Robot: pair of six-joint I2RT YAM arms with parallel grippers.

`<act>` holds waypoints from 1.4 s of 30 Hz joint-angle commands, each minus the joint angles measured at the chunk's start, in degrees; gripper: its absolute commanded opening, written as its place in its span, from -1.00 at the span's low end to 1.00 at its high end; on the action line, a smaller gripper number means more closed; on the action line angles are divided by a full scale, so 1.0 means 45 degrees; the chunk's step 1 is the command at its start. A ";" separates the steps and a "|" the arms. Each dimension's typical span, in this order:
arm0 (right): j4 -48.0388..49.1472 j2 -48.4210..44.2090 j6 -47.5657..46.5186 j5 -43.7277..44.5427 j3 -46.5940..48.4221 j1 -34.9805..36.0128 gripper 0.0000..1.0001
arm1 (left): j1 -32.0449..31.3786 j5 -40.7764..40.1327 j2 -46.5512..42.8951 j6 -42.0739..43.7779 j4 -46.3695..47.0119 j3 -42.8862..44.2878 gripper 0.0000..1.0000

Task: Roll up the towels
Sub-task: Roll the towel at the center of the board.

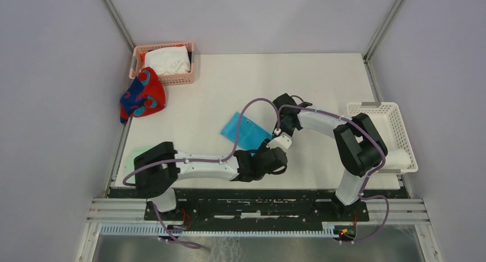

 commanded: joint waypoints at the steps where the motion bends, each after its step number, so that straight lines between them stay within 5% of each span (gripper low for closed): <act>1: -0.0591 0.0124 -0.0064 0.0191 0.0423 0.0044 -0.99 | -0.0416 -0.1927 0.1197 0.2182 0.0660 0.0986 -0.05; 22: -0.0313 0.0229 -0.0186 -0.0121 0.0296 0.0034 -0.99 | -0.0685 -0.3835 0.4584 0.2898 -0.0105 0.1991 -0.07; 36: -0.0091 0.0230 -0.0383 -0.0609 0.0300 -0.0002 -1.00 | 0.0028 -0.2989 0.5104 0.1823 -0.1067 0.1931 -0.09; 42: 0.0265 -0.0032 -0.0600 -0.1046 0.0278 -0.0190 -0.95 | 0.0533 -0.2146 0.4835 0.1278 -0.1211 0.1514 -0.46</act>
